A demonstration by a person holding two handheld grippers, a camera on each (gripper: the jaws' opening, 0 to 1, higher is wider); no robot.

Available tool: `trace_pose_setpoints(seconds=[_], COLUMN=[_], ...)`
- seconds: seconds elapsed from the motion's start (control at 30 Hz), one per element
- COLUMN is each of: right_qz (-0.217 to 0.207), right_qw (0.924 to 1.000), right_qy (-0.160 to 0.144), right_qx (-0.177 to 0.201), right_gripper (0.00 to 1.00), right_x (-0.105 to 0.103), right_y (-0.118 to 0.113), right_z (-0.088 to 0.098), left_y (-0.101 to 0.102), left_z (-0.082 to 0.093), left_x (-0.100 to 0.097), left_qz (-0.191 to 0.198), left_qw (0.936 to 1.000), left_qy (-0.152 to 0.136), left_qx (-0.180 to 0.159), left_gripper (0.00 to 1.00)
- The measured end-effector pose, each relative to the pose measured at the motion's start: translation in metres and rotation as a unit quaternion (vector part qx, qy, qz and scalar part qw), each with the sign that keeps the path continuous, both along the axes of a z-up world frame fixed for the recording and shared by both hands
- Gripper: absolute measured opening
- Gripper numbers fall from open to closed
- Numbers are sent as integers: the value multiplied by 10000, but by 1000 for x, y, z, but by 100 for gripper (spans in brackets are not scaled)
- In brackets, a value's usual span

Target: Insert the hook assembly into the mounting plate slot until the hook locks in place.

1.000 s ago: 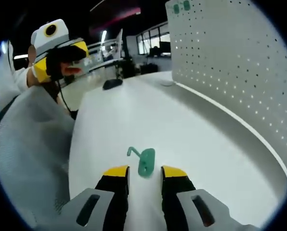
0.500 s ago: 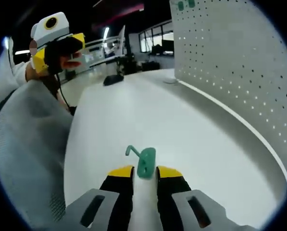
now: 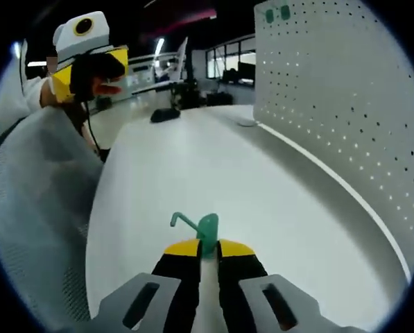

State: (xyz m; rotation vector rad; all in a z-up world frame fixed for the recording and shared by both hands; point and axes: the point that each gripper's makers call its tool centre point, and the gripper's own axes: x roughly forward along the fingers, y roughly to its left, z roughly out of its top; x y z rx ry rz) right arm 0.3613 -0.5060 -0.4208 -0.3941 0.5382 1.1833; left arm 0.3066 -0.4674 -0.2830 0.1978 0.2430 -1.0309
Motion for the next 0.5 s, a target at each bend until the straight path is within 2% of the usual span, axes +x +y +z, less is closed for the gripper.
trace_pose_setpoints(seconds=[0.27, 0.5], right_qz=[122, 218], right_qw=[9998, 9996], right_qy=[-111, -159], right_qx=[54, 90], right_gripper=[1, 1], right_x=[0, -1], right_y=[2, 5], right_z=[5, 5], left_y=[1, 0], left_z=[0, 0], left_x=[1, -1], left_qz=[19, -8], left_qw=[10000, 10000], left_qy=[-37, -56], left_qx=[39, 66], left_gripper=[22, 22])
